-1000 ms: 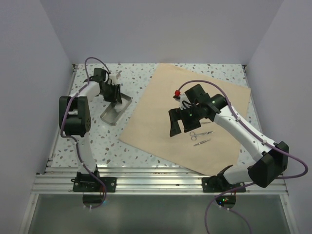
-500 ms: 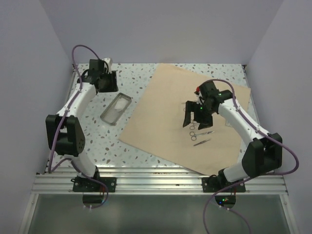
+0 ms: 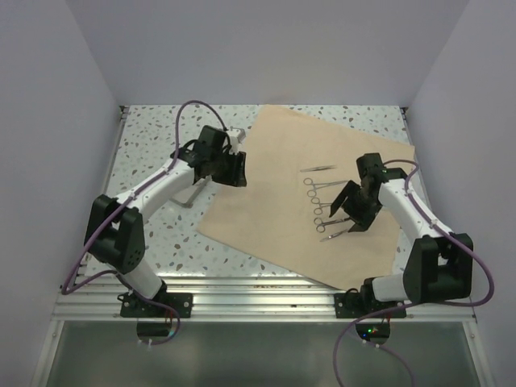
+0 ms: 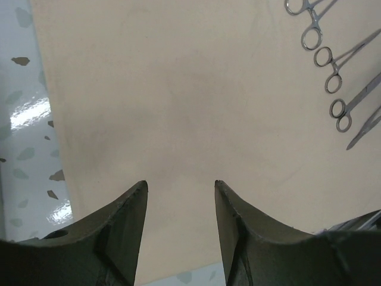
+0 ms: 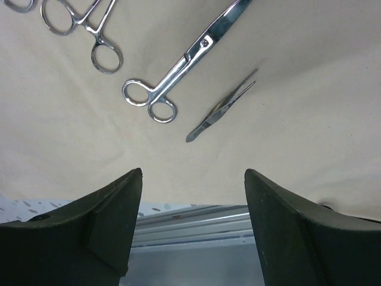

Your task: Prepare the surgical pack

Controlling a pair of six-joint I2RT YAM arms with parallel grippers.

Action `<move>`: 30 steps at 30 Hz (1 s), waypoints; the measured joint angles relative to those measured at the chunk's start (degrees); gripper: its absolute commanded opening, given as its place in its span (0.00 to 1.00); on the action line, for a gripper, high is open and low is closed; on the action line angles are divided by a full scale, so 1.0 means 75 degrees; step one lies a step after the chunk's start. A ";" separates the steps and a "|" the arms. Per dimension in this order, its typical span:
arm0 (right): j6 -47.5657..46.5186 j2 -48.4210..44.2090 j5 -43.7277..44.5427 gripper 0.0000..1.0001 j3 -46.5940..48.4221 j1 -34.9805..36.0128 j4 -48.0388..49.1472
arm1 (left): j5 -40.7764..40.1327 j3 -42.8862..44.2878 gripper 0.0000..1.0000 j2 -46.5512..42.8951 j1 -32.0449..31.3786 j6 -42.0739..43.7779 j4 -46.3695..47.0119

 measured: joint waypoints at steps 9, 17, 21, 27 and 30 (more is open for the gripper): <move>0.0137 0.0227 0.0516 0.71 0.0067 -0.0592 0.0020 | 0.0708 -0.0443 0.54 -0.0455 -0.0635 0.0006 0.0775; -0.1000 0.2375 0.1405 0.85 0.2273 -0.1728 0.0277 | 0.0935 -0.0443 0.54 -0.0481 -0.0758 -0.0006 0.0889; -0.1667 0.3334 0.1845 0.75 0.3258 -0.1833 0.0391 | 0.1011 -0.0458 0.54 -0.0481 -0.0758 -0.0052 0.0935; -0.2594 0.4144 0.2524 0.64 0.4322 -0.1801 0.0449 | 0.1128 -0.0460 0.54 -0.0425 -0.0758 -0.0119 0.0970; -0.2940 0.4342 0.2777 0.54 0.4505 -0.1798 0.0443 | 0.1128 -0.0460 0.54 -0.0420 -0.0758 -0.0137 0.0970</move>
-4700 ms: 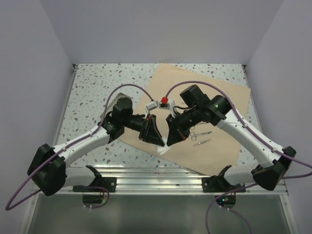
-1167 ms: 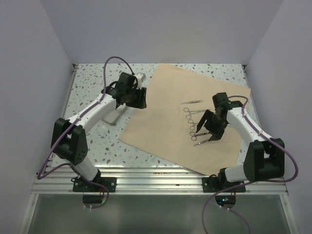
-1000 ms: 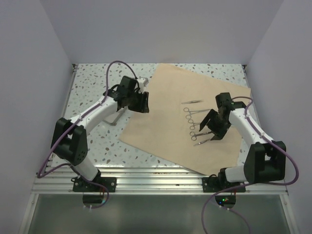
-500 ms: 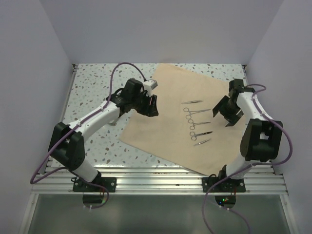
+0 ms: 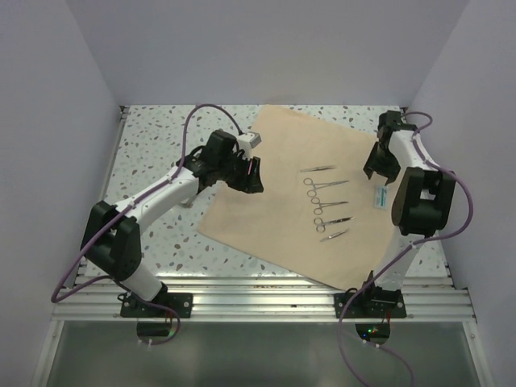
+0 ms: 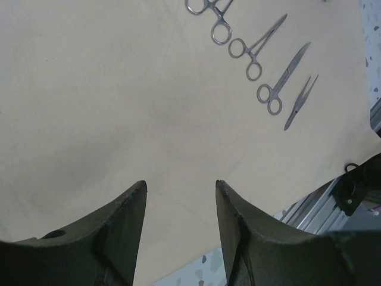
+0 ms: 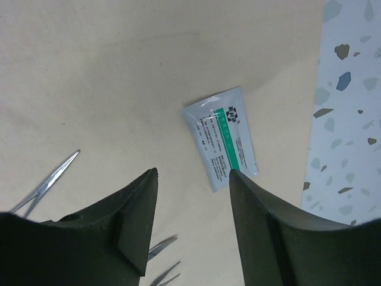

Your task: Prepare the surgical pack

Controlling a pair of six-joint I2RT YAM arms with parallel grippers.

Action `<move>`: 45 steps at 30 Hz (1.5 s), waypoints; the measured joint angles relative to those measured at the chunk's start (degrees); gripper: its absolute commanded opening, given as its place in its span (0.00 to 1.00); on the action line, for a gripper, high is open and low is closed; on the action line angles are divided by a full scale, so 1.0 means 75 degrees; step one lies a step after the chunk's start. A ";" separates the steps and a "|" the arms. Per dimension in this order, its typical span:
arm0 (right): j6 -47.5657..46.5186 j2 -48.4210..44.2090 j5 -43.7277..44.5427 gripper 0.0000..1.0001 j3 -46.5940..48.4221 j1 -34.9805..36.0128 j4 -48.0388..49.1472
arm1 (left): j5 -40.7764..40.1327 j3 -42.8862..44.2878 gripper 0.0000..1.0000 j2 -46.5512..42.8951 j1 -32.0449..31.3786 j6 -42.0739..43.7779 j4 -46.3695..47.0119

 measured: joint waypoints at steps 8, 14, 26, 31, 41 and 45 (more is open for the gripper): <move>-0.0589 0.0391 0.0198 0.50 -0.0015 0.0000 -0.0023 | -0.0003 -0.0003 0.54 0.0009 0.0000 -0.0003 -0.0003; -0.0793 0.0443 0.0213 0.50 -0.0303 0.0020 -0.0055 | 0.0000 0.0000 0.53 0.0119 0.0000 -0.0041 -0.0003; -0.1023 0.0755 0.0659 0.44 -0.0504 0.0099 -0.0047 | -0.0006 0.0000 0.53 0.0172 0.0000 -0.0055 -0.0015; -0.1163 0.0845 0.0895 0.41 -0.0554 0.0099 0.0000 | -0.0012 0.0000 0.53 0.0172 0.0000 -0.0050 -0.0029; -0.1463 0.0854 0.0994 0.22 -0.0740 0.0114 0.0175 | -0.0038 0.0000 0.53 0.0172 0.0003 -0.0038 -0.0041; -0.1571 0.0886 0.1055 0.07 -0.0746 0.0114 0.0207 | -0.0041 -0.0003 0.54 0.0175 0.0003 -0.0029 -0.0058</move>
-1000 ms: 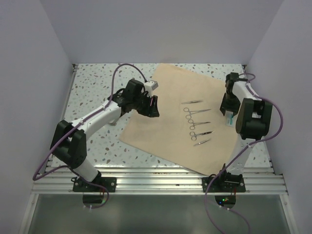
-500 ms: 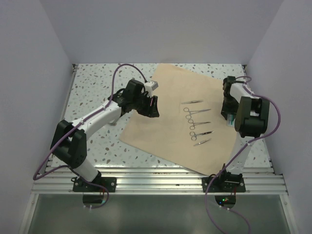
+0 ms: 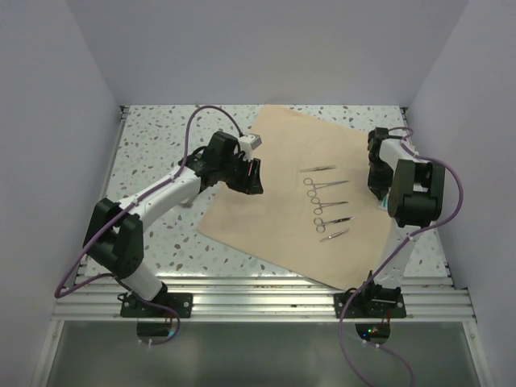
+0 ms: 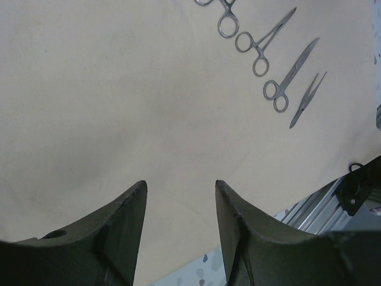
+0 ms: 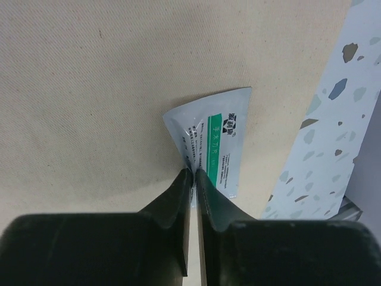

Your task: Prepare the surgical pack

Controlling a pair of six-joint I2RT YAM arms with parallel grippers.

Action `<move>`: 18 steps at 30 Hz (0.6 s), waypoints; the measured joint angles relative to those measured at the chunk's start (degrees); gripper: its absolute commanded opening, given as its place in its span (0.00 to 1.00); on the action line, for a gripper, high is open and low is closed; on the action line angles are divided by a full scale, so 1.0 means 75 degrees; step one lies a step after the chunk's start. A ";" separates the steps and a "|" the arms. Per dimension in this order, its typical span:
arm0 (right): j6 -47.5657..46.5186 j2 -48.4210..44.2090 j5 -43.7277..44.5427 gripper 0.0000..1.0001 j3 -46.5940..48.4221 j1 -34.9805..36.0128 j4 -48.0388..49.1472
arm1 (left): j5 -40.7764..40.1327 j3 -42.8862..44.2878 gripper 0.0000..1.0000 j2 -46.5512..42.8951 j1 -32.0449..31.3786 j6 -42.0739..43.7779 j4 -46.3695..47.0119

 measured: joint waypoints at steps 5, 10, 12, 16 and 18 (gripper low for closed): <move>0.0000 0.0012 0.0026 0.00 0.0017 0.0000 -0.0003 | -0.0003 0.0000 0.54 -0.0003 0.0000 0.0000 -0.0006; 0.0140 -0.0006 -0.0006 0.00 0.0163 0.0000 -0.0271 | -0.0003 0.0000 0.56 0.0000 0.0000 0.0003 -0.0017; 0.0227 -0.0093 -0.0099 0.00 0.0283 0.0020 -0.0513 | -0.0003 0.0003 0.57 -0.0003 0.0000 0.0000 -0.0041; 0.0385 -0.0656 -0.0883 0.00 0.0562 0.0181 -0.1005 | 0.0140 0.0032 0.58 0.0009 0.0052 -0.0026 -0.0064; 0.0455 -0.1189 -0.1734 0.00 0.0699 0.0449 -0.1134 | 0.0423 0.0070 0.59 0.0029 0.0131 -0.0085 -0.0029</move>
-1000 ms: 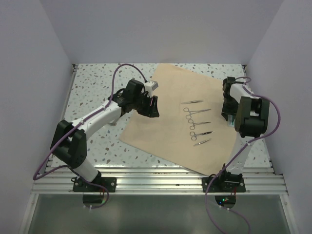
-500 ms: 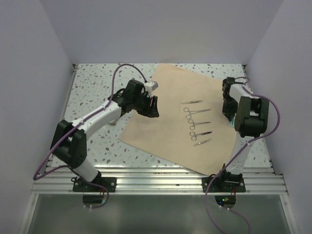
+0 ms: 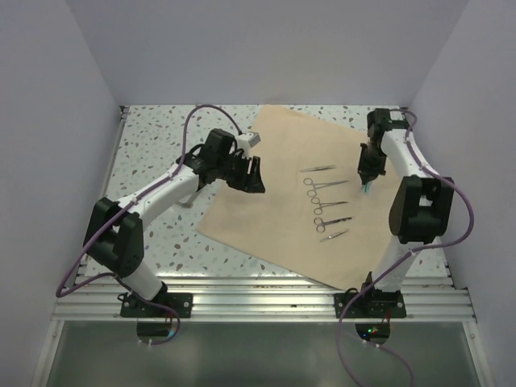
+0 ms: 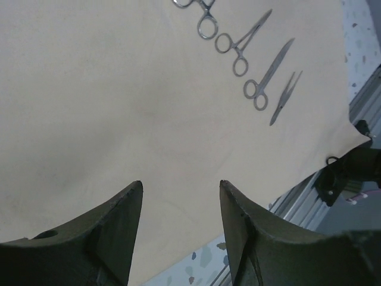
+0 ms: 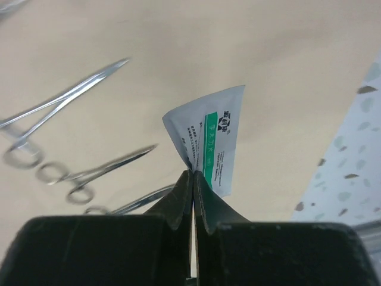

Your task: Prepare the surgical pack

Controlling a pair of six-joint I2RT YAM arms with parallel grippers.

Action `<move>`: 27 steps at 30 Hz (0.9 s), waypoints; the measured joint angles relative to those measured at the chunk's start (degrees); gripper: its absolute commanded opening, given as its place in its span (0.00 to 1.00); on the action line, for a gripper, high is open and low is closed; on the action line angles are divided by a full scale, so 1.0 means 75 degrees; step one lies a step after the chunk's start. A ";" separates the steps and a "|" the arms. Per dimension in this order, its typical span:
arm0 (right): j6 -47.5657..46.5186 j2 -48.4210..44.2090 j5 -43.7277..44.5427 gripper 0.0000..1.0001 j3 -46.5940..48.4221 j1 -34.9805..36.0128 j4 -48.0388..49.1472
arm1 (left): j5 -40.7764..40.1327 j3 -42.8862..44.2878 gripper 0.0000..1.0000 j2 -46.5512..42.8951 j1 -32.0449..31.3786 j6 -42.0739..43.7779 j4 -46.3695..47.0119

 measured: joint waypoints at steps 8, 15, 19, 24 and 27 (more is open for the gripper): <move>0.0259 -0.2104 -0.4969 0.00 0.0035 0.1716 0.0493 | 0.3019 -0.0930 0.62 -0.0236 0.0909 -0.1483 0.2509; 0.0985 -0.3177 -0.7970 0.00 -0.0577 0.2343 0.1784 | 0.4922 -0.1661 0.66 -0.0778 0.1090 -0.2873 0.4791; 0.1384 -0.3232 -0.8912 0.00 -0.0836 0.2783 0.2375 | 0.5657 -0.1883 0.68 -0.1125 0.1119 -0.3643 0.6108; 0.1603 -0.3249 -0.9407 0.00 -0.0877 0.2996 0.2576 | 0.6362 -0.2343 0.68 -0.1201 0.1204 -0.4928 0.8131; 0.1789 -0.3325 -0.9565 0.00 -0.0959 0.2984 0.2739 | 0.6560 -0.2430 0.69 -0.1201 0.1259 -0.5409 0.8973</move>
